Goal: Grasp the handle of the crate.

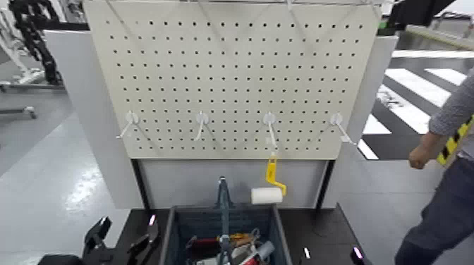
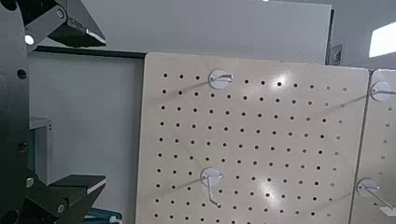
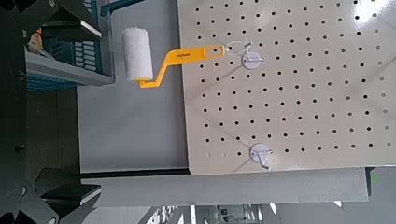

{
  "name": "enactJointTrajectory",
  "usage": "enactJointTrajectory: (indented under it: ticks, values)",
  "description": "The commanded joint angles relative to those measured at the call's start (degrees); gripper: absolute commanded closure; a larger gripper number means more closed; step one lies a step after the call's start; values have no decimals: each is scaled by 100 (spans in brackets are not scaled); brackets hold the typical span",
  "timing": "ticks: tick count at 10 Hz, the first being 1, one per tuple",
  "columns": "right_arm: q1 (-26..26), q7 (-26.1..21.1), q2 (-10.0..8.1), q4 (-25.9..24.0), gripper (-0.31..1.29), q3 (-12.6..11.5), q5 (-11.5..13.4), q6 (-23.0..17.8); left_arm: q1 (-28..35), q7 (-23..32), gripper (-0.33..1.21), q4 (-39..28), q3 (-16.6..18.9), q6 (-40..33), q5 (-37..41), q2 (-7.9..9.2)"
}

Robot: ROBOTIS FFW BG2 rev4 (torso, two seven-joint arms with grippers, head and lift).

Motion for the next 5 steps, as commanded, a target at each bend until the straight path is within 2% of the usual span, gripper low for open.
enactJointTrajectory:
  ticks: [1,5]
  values:
    - [0,0,0,-13,15,0,18,20,-7,1,24,9,0,9,8,-1]
    - [-26,-62,-9,-13,15,18,45,46,-86,-123,24,9,26,35,228,-9]
